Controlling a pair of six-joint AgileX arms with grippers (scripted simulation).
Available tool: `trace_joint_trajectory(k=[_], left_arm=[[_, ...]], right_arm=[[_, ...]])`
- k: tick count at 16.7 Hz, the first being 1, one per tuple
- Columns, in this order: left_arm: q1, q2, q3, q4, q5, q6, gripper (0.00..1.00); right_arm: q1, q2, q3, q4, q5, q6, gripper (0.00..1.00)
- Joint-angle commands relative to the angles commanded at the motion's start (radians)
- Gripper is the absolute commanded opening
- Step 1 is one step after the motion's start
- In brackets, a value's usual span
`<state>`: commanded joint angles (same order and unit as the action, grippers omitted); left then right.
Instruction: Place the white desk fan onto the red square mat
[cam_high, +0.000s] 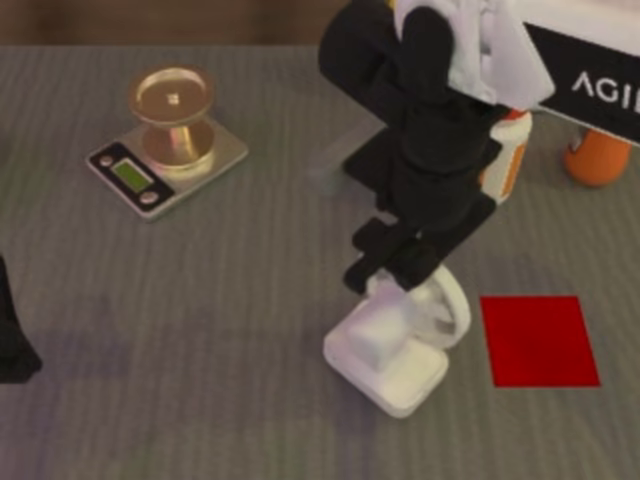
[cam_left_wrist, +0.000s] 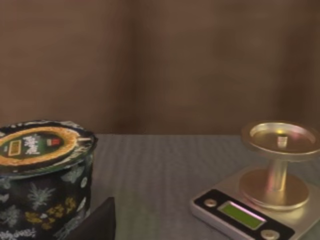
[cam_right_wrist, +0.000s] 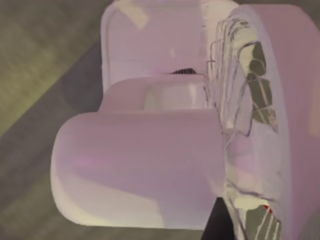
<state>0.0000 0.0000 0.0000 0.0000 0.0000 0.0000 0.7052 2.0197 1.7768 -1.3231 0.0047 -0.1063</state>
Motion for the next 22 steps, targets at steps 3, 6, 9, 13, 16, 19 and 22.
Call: trace_joint_trajectory(k=[3, 6, 9, 13, 16, 19, 22], left_arm=[[0.000, 0.000, 0.000, 0.000, 0.000, 0.000, 1.00], [0.000, 0.000, 0.000, 0.000, 0.000, 0.000, 1.00], [0.000, 0.000, 0.000, 0.000, 0.000, 0.000, 1.00], [0.000, 0.000, 0.000, 0.000, 0.000, 0.000, 1.00], [0.000, 0.000, 0.000, 0.000, 0.000, 0.000, 1.00], [0.000, 0.000, 0.000, 0.000, 0.000, 0.000, 1.00], [0.000, 0.000, 0.000, 0.000, 0.000, 0.000, 1.00]], right_arm=[[0.004, 0.002, 0.102, -0.098, 0.000, -0.002, 0.00], [0.005, 0.001, 0.132, -0.128, 0.000, -0.002, 0.00], [0.001, 0.000, 0.129, -0.126, 0.000, -0.001, 0.00], [-0.012, -0.007, 0.108, -0.132, -0.001, 0.102, 0.00], [-0.038, -0.022, 0.077, -0.138, -0.002, 0.290, 0.00], [-0.074, -0.050, 0.039, -0.140, -0.004, 0.567, 0.00], [-0.118, -0.093, -0.012, -0.134, -0.006, 0.903, 0.00]])
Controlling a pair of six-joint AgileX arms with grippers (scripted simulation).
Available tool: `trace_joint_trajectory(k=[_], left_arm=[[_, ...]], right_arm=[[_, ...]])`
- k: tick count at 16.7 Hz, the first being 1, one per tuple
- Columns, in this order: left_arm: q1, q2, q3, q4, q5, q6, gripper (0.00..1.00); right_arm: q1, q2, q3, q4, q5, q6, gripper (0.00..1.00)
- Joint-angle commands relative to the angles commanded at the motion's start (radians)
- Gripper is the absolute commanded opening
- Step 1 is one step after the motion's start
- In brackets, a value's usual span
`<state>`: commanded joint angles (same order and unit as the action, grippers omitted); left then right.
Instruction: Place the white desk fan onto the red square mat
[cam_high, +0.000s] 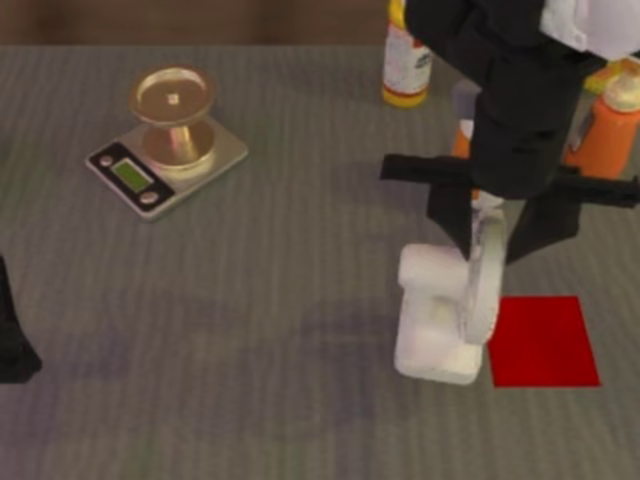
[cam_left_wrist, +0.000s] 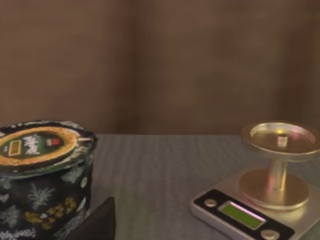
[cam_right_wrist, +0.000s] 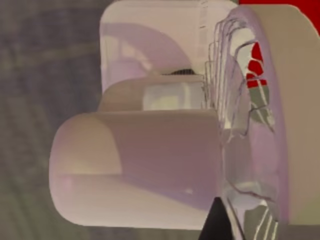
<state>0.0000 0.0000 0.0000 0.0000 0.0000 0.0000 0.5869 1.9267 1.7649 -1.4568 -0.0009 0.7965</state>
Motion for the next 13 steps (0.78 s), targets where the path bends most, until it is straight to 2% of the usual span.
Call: trace_joint_trajectory(k=[7, 10, 13], left_arm=[[0.000, 0.000, 0.000, 0.000, 0.000, 0.000, 1.00], [0.000, 0.000, 0.000, 0.000, 0.000, 0.000, 1.00], [0.000, 0.000, 0.000, 0.000, 0.000, 0.000, 1.00]], right_arm=[[-0.114, -0.136, -0.158, 0.040, -0.004, 0.775, 0.00], [-0.155, -0.190, -0.219, 0.060, -0.006, 1.002, 0.00], [-0.182, -0.227, -0.258, 0.074, -0.007, 1.134, 0.00]])
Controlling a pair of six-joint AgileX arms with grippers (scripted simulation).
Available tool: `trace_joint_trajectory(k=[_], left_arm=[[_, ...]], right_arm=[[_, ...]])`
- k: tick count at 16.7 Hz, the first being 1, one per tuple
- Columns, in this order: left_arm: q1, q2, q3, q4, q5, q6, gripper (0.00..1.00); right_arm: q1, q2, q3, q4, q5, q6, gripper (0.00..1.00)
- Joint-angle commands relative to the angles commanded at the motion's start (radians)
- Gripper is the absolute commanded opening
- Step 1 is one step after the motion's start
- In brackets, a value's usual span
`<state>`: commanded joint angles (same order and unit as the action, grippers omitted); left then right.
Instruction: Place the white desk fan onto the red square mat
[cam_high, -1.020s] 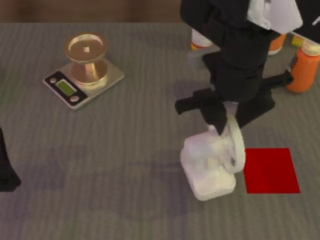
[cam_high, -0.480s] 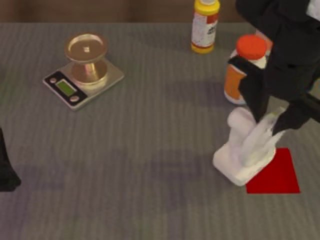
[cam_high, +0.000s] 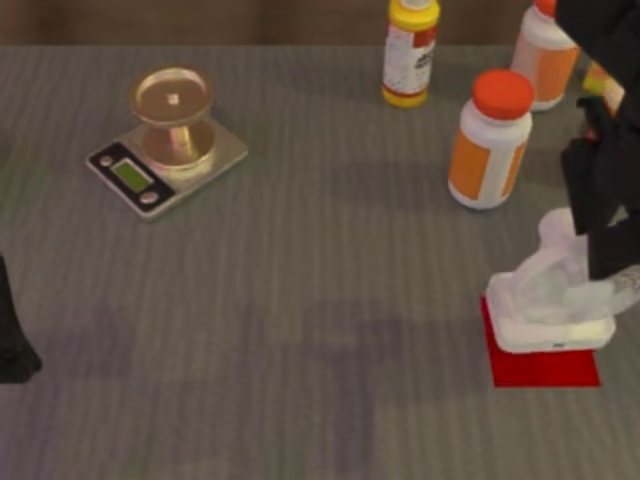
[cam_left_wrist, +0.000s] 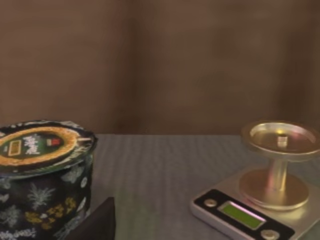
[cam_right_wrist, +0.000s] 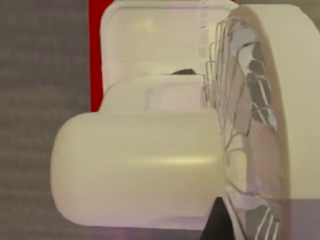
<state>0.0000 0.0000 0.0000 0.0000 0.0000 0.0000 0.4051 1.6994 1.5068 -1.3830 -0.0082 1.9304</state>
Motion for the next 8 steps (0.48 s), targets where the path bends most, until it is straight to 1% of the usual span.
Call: trace_joint_trajectory(k=[2, 8], left_arm=[[0.000, 0.000, 0.000, 0.000, 0.000, 0.000, 1.00], [0.000, 0.000, 0.000, 0.000, 0.000, 0.000, 1.00]], right_arm=[[-0.008, -0.010, -0.011, 0.004, -0.001, 0.035, 0.00], [-0.003, -0.007, -0.012, 0.007, 0.000, 0.036, 0.00]])
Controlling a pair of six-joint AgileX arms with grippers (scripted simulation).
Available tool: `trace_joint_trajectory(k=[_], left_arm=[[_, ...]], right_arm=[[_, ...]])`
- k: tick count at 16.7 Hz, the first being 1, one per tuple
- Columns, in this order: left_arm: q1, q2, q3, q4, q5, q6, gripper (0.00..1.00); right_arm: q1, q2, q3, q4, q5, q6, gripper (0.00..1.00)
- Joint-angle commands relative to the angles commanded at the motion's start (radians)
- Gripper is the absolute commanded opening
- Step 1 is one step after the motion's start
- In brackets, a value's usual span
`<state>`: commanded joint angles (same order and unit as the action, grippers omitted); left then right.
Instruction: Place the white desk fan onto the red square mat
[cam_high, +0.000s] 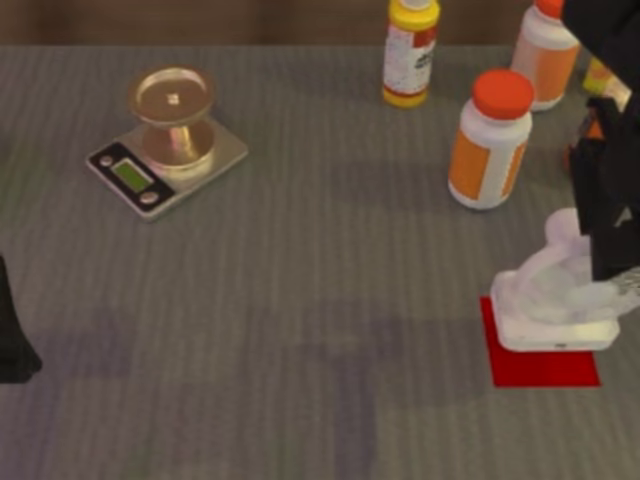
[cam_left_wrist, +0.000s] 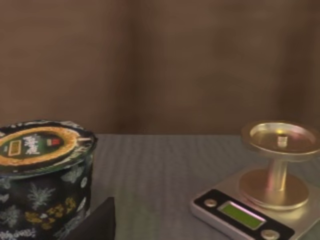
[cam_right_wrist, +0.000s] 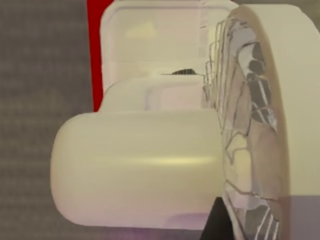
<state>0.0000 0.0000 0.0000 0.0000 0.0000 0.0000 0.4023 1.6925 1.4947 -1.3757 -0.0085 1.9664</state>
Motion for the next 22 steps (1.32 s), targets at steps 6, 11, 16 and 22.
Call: trace_joint_trajectory(k=[6, 11, 16, 22], left_arm=[[0.000, 0.000, 0.000, 0.000, 0.000, 0.000, 1.00], [0.000, 0.000, 0.000, 0.000, 0.000, 0.000, 1.00], [0.000, 0.000, 0.000, 0.000, 0.000, 0.000, 1.00], [0.000, 0.000, 0.000, 0.000, 0.000, 0.000, 1.00]], right_arm=[[-0.007, 0.010, -0.116, 0.128, 0.000, -0.001, 0.00], [-0.007, 0.010, -0.121, 0.133, 0.000, -0.001, 0.08], [-0.007, 0.010, -0.121, 0.133, 0.000, -0.001, 0.45], [-0.007, 0.010, -0.121, 0.133, 0.000, -0.001, 0.90]])
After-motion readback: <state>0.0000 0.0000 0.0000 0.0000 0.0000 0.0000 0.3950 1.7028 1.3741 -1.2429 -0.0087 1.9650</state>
